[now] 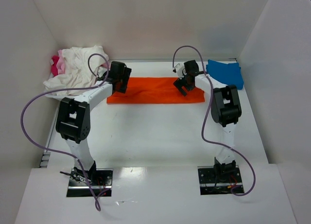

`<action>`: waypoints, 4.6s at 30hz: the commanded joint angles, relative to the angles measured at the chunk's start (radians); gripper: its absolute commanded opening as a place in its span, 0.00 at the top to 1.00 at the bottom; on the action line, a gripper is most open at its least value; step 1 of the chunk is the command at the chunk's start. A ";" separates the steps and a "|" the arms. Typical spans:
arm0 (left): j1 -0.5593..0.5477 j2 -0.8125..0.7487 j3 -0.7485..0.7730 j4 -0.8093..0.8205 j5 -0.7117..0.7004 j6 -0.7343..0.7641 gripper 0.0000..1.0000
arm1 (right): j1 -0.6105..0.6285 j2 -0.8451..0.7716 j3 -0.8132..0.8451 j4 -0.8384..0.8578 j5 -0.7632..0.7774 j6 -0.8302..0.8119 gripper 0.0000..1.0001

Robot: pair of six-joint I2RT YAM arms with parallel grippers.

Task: Fold and stack the t-shirts
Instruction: Rotate the tshirt 90 degrees

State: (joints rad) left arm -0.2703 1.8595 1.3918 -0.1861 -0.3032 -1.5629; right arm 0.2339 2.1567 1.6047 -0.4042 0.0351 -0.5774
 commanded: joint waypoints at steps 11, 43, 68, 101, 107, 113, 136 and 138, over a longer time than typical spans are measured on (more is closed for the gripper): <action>-0.003 -0.054 -0.050 -0.133 -0.138 0.070 0.00 | 0.225 -0.089 -0.118 -0.089 0.035 0.061 0.00; 0.082 0.060 0.012 -0.290 -0.149 0.268 0.00 | 0.440 -0.412 -0.474 -0.117 -0.394 0.496 0.00; 0.082 0.311 0.254 -0.260 -0.056 0.400 0.00 | 0.378 -0.481 -0.398 -0.147 -0.112 0.516 0.00; 0.034 0.584 0.754 -0.366 0.210 0.948 0.00 | 0.371 -0.437 -0.459 -0.111 -0.093 0.548 0.00; 0.017 0.568 0.759 -0.371 0.264 1.026 0.00 | 0.390 -0.396 -0.459 -0.094 -0.079 0.554 0.00; -0.004 0.547 0.740 -0.380 0.285 1.062 0.00 | 0.403 -0.330 -0.450 -0.079 -0.101 0.579 0.00; 0.091 0.111 0.500 -0.349 0.158 1.022 0.00 | 0.584 -0.265 -0.402 -0.022 -0.285 0.696 0.00; 0.104 0.102 0.437 -0.323 0.179 1.001 0.00 | 0.619 -0.275 -0.402 -0.014 -0.285 0.716 0.00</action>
State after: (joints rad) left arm -0.2001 1.9579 1.9382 -0.5300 -0.1402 -0.5307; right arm 0.7950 1.8568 1.1896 -0.4476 -0.1726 0.0679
